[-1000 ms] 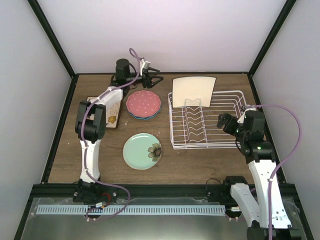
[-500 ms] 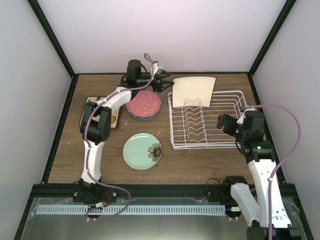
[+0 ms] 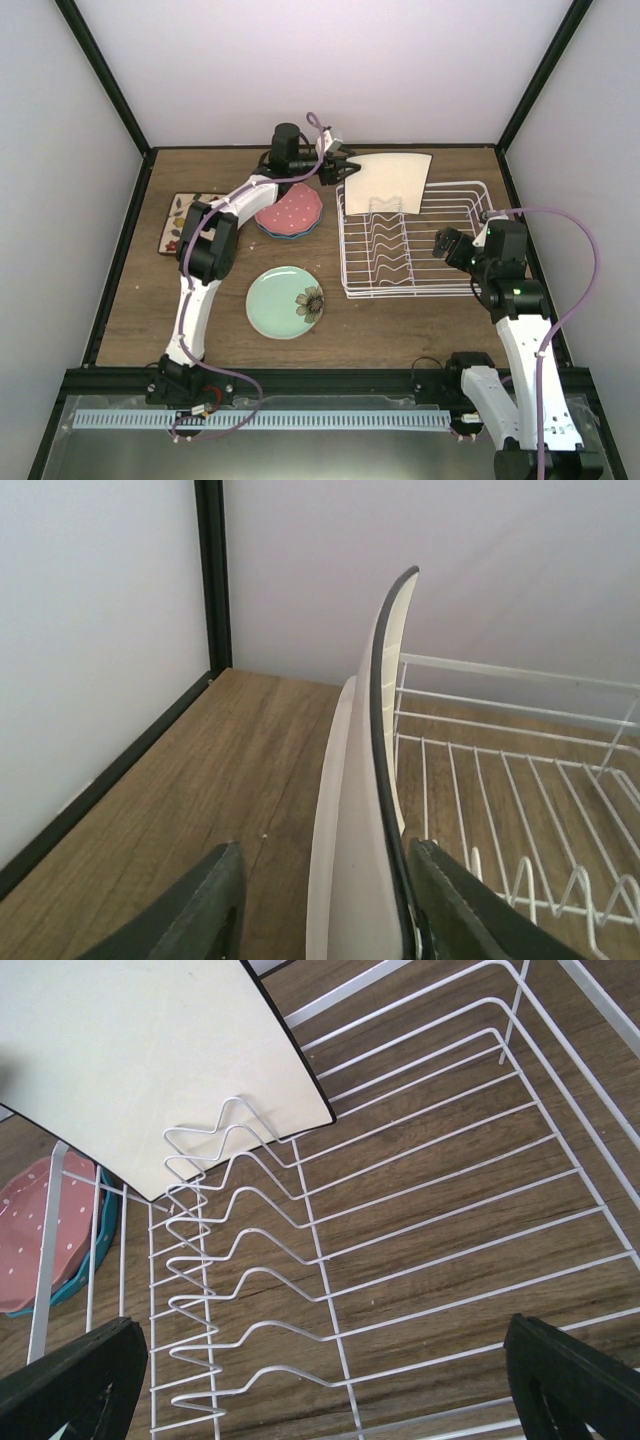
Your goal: Unload the plates from the dish rack
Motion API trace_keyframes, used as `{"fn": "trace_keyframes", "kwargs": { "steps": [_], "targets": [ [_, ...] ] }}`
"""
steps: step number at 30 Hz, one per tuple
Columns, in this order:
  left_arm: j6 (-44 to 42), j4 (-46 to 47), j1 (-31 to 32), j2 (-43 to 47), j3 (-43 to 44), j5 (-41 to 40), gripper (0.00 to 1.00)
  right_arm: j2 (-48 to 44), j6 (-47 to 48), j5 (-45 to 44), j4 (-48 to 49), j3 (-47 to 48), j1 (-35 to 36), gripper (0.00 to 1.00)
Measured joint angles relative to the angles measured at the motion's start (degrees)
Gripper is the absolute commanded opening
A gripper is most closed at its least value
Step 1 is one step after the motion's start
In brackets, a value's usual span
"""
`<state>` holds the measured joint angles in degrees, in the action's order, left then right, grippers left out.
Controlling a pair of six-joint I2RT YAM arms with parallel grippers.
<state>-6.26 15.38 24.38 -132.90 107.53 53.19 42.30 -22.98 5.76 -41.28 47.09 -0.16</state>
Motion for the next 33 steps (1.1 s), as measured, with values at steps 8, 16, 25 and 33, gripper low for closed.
{"fn": "trace_keyframes", "kwargs": {
  "steps": [8, 16, 25, 33],
  "targets": [
    [1.6, 1.4, 0.3, -0.1, 0.5, -0.4, 0.14, 0.0, 0.0, 0.0, -0.5, 0.0, 0.0, 1.0],
    [2.1, 4.1, 0.7, -0.1, 0.5, -2.4, 0.04, -0.2, -0.1, 0.0, -0.5, 0.0, 0.0, 1.0],
    [5.3, 8.5, 0.8, 0.0, 0.5, -2.8, 0.04, -1.6, -0.7, 0.2, -0.5, 0.0, 0.0, 1.0],
    [9.3, 10.7, 0.7, 2.5, 0.5, -3.1, 0.04, -3.1, -1.6, 0.2, -0.5, 0.0, 0.0, 1.0]
  ]
}}
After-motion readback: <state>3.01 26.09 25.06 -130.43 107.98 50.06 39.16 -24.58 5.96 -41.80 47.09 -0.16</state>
